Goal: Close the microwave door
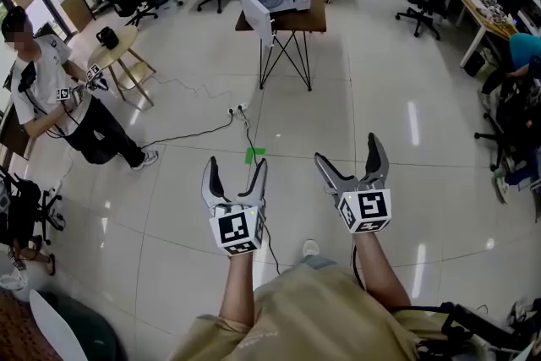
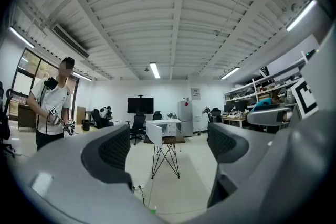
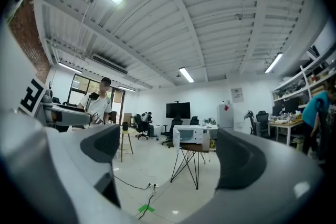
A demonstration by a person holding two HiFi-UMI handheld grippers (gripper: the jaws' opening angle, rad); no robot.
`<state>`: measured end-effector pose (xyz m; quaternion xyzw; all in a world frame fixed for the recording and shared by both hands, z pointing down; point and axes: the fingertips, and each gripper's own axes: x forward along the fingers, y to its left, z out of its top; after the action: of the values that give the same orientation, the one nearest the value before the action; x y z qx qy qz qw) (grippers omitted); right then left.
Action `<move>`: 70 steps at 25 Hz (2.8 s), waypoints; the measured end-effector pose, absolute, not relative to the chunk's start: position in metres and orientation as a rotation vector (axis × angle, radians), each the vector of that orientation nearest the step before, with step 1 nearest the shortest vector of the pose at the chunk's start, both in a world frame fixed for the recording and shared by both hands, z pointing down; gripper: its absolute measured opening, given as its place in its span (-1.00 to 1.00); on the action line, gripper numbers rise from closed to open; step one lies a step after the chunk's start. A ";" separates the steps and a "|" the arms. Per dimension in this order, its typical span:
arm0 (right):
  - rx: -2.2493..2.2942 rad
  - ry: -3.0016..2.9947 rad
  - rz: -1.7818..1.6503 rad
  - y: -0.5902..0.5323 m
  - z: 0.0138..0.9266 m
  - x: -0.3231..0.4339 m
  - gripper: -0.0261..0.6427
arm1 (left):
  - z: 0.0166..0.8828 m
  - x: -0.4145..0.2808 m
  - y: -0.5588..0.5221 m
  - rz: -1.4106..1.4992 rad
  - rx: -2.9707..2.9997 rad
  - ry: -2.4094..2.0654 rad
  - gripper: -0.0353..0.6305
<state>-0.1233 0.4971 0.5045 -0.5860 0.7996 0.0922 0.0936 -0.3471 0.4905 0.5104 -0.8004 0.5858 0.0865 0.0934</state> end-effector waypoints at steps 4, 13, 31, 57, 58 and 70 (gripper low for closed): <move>-1.682 2.389 0.230 0.458 0.506 -0.088 0.72 | 0.499 -0.305 0.462 0.204 -2.333 1.728 0.51; -1.625 2.416 0.130 0.396 0.547 -0.052 0.70 | 0.532 -0.257 0.415 0.078 -2.322 1.728 0.51; -1.720 2.362 0.129 0.240 0.516 -0.072 0.63 | 0.501 -0.272 0.228 0.247 -2.432 1.568 0.51; -1.587 2.470 0.140 -0.046 0.546 -0.045 0.61 | 0.524 -0.232 -0.024 0.265 -2.443 1.676 0.51; -1.577 2.468 0.147 -0.059 0.534 -0.026 0.61 | 0.516 -0.213 -0.036 0.240 -2.426 1.678 0.51; -1.468 2.485 0.077 -0.224 0.535 0.127 0.52 | 0.514 -0.047 -0.175 0.103 -2.396 1.732 0.50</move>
<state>0.1266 -0.2236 0.5352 -0.5044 0.8537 0.0266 0.1268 -0.0473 -0.1747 0.5136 -0.8066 0.5830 0.0347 0.0915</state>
